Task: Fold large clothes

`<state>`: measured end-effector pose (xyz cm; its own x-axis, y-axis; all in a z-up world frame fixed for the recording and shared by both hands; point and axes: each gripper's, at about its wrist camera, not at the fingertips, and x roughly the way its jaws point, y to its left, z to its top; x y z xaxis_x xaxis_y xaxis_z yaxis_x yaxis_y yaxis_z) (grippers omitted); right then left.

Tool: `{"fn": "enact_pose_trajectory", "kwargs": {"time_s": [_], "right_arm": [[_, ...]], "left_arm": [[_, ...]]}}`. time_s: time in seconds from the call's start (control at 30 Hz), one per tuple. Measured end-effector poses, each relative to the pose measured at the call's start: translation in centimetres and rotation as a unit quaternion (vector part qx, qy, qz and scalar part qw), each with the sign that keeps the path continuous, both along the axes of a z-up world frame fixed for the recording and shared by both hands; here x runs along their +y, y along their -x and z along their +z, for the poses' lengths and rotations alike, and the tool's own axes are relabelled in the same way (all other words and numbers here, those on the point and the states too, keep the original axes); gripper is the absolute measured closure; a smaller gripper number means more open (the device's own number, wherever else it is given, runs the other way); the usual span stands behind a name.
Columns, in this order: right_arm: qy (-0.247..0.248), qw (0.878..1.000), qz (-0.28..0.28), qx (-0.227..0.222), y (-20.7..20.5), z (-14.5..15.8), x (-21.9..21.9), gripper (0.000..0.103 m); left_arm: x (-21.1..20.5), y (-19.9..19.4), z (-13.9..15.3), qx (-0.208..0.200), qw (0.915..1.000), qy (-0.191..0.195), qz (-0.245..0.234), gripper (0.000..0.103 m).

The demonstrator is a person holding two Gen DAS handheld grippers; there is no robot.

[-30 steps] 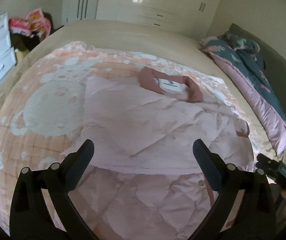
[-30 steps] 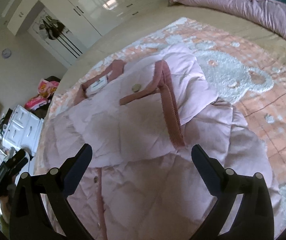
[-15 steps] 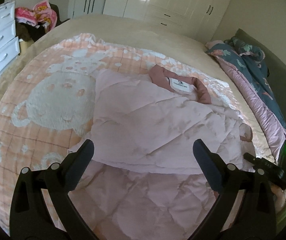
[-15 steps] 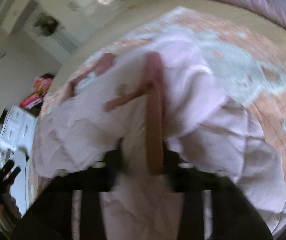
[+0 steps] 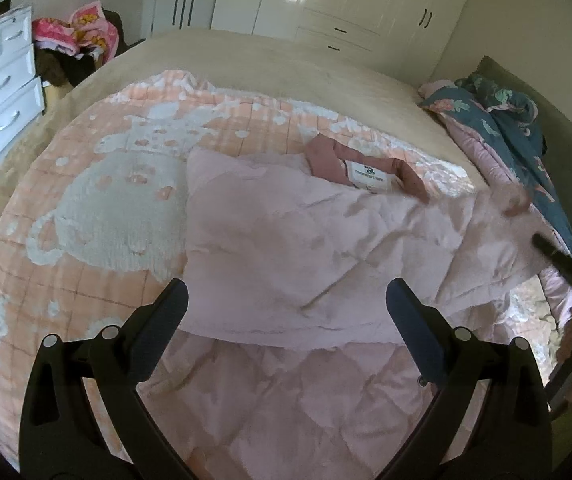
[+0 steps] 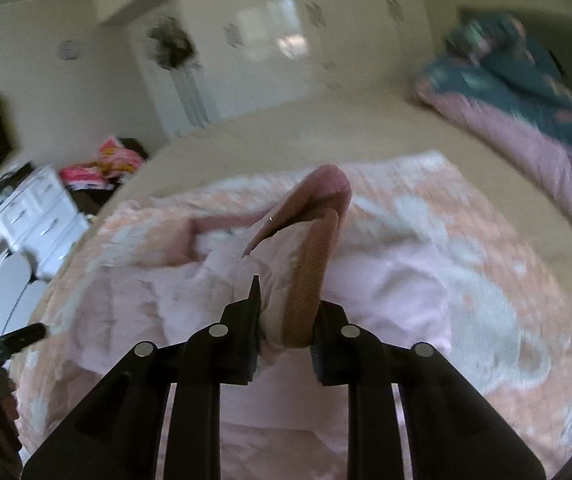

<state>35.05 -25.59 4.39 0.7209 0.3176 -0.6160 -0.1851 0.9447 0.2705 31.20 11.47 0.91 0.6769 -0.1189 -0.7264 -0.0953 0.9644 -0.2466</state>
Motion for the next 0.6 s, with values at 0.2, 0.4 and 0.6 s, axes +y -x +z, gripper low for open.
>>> {"fn": "enact_pose_trajectory", "kwargs": {"time_s": [0.2, 0.4, 0.6], "right_arm": [[-0.015, 0.998, -0.02, 0.062, 0.2, -4.6, -1.5, 0.079], [-0.024, 0.996, -0.05, 0.072, 1.4, -4.6, -2.6, 0.056], [0.011, 0.999, -0.023, 0.035, 2.1, -1.9, -1.0, 0.041]], "left_arm": [[-0.3, -1.4, -0.6, 0.01, 0.9999, -0.011, -0.001, 0.01], [-0.7, -2.8, -1.7, 0.026, 0.9996, -0.011, 0.0, 0.01], [-1.7, -4.6, -2.7, 0.042, 0.9989, -0.02, -0.008, 0.01]]}}
